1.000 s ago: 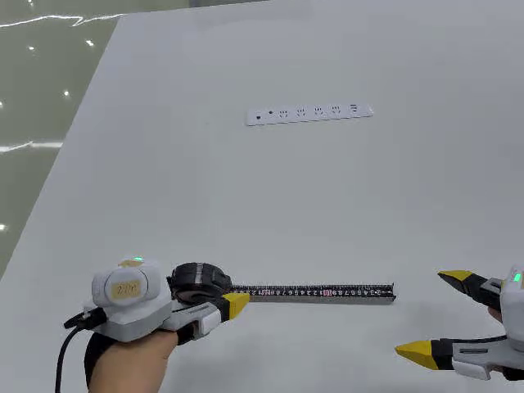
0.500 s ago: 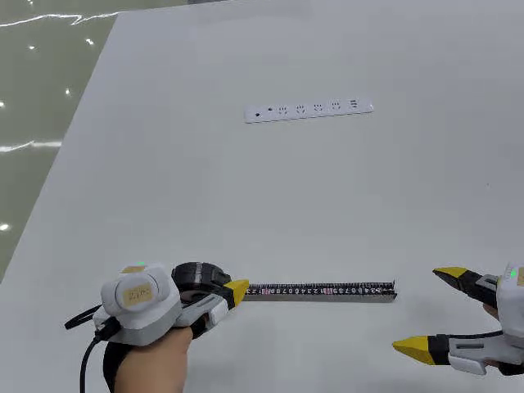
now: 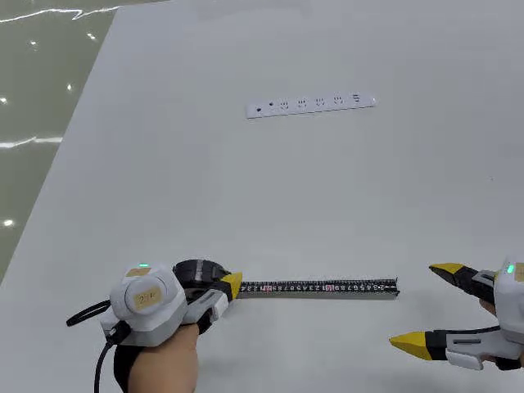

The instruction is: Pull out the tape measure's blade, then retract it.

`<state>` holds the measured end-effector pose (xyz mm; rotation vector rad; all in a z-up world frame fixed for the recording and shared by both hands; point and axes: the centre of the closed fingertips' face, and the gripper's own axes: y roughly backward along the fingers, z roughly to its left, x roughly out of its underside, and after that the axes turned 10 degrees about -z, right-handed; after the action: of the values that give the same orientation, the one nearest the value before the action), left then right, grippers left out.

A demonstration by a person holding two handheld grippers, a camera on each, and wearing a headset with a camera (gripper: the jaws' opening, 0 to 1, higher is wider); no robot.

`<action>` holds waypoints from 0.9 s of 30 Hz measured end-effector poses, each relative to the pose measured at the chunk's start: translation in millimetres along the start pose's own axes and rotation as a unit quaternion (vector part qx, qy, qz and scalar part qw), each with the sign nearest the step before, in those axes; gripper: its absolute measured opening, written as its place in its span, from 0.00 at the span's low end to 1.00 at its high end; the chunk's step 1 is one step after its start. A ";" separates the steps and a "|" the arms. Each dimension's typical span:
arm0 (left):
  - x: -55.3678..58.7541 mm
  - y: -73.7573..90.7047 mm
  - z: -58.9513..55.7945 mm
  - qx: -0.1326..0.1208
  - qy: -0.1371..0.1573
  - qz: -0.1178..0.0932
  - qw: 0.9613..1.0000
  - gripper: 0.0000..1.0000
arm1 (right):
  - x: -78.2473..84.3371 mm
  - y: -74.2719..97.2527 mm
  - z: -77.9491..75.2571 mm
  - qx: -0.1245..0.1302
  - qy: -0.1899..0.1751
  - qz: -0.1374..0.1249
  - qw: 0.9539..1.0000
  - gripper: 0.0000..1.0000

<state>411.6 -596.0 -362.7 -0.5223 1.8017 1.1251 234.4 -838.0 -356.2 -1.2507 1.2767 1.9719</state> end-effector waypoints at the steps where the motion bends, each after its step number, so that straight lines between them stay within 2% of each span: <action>1: 0.6 -0.7 0.2 -0.002 -0.001 0.000 1.000 0.70 | -0.1 -0.3 -0.1 0.000 0.000 0.000 1.000 0.84; 7: 2.0 -1.7 6.4 -0.013 -0.005 0.007 1.000 0.65 | 0.5 -2.2 -0.8 -0.003 0.001 0.000 1.000 0.84; 16: 4.9 -2.9 8.0 -0.020 -0.009 0.023 0.999 0.63 | 0.8 -5.0 0.7 -0.007 0.002 0.003 1.000 0.82; 22: 7.0 -3.1 9.2 -0.023 -0.027 0.035 0.999 0.60 | 2.4 -7.7 2.3 -0.012 0.006 0.006 1.000 0.81; 27: 7.8 -3.4 9.6 -0.023 -0.030 0.040 0.998 0.60 | 0.3 -9.7 2.5 -0.018 0.013 0.004 1.000 0.80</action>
<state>414.9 -588.5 -372.6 -0.4412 1.7624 1.2262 240.6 -831.4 -360.4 -1.2934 1.2663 1.9982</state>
